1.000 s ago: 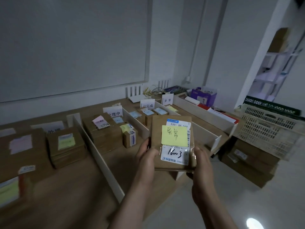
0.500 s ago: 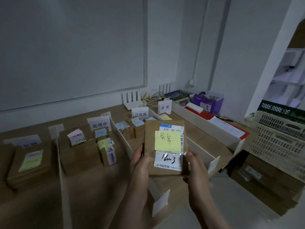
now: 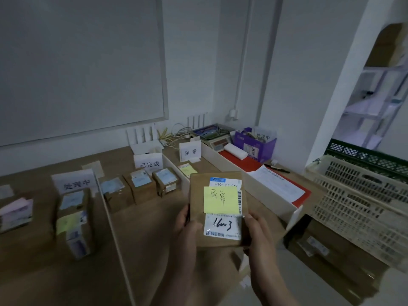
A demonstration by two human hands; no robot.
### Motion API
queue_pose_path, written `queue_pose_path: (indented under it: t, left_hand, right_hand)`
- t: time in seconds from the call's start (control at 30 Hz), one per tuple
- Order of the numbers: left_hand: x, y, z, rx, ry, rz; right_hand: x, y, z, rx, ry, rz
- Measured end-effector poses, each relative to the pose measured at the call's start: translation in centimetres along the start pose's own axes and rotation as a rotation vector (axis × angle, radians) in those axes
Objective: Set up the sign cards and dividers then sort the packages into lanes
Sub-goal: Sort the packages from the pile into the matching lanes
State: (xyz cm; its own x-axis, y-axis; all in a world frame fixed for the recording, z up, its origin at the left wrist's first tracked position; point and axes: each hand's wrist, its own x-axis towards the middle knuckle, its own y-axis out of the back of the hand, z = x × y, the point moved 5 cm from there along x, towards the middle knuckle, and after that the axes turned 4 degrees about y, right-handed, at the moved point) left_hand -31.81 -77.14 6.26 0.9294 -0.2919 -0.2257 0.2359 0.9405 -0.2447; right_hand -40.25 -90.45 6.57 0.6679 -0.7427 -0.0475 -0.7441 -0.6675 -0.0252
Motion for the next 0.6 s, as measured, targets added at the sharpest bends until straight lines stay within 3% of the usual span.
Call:
queue_pose_path:
  t: [0.33, 0.6]
  left_hand:
    - [13.4, -9.3, -0.9, -0.018, 0.075, -0.137]
    - [22.5, -12.8, -1.3, 0.074, 0.056, -0.139]
  right_hand:
    - [16.1, 1.2, -0.3, -0.058, -0.025, 0.002]
    - [26.6, -0.7, 1.1, -0.087, -0.081, 0.006]
